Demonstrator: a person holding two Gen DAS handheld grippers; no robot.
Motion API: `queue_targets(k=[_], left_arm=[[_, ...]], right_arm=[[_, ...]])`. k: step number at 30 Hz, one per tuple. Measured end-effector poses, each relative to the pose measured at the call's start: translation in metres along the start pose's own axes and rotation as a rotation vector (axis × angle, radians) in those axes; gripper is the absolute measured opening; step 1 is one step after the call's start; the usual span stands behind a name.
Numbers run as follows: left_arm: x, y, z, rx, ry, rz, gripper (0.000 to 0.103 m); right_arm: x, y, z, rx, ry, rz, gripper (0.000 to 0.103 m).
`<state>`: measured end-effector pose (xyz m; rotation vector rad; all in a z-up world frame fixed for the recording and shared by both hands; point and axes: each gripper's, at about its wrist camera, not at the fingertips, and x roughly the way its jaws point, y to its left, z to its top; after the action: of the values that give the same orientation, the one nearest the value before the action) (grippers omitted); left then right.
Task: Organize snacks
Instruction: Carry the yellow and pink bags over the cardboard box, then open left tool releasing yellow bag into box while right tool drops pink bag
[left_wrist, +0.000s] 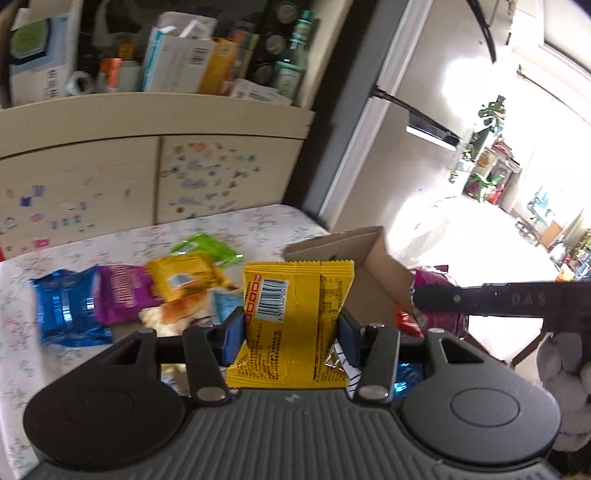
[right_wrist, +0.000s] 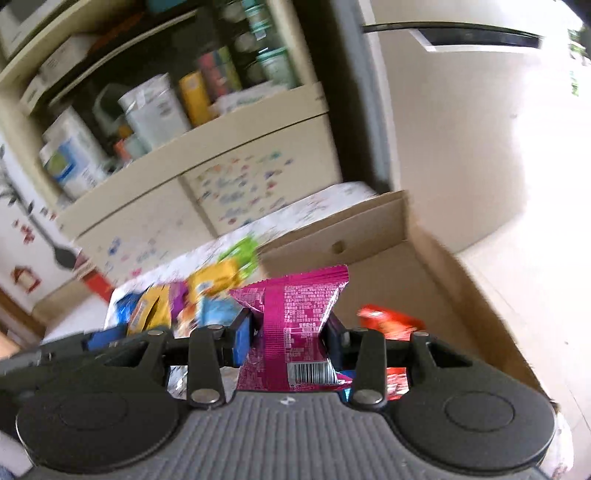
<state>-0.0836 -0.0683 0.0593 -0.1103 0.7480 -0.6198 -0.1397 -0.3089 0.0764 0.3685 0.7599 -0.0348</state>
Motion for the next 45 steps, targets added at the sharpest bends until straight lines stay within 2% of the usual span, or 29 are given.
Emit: queue_targets(k=[9,22,24,26,29,37,45], left_arm=[[0.026,-0.032,0.005,0.003,-0.008,-0.059,0.051],[0.067,-0.053,0.015,0.003,-0.004,-0.046,0.051],[0.071,-0.054,0.013,-0.001,-0.002,-0.039,0.059],[0.071,-0.055,0.011,-0.008,-0.009,-0.044,0.074],[0.067,-0.054,0.012,-0.021,-0.028,-0.048,0.084],[0.053,-0.038,0.021,-0.068,-0.037,-0.024,0.093],[0.03,-0.009,0.027,-0.078,-0.042,0.081,0.095]], right_arm=[[-0.007,-0.038,0.003,0.115,-0.058,-0.104,0.047],[-0.001,-0.051,0.002,0.178,-0.066,-0.162,0.048],[0.001,-0.053,0.001,0.186,-0.063,-0.175,0.052],[0.002,-0.054,0.001,0.197,-0.06,-0.179,0.054],[0.003,-0.053,0.0,0.201,-0.062,-0.175,0.062],[0.007,-0.043,-0.001,0.178,-0.056,-0.121,0.069],[0.013,-0.021,-0.003,0.117,-0.044,-0.028,0.072]])
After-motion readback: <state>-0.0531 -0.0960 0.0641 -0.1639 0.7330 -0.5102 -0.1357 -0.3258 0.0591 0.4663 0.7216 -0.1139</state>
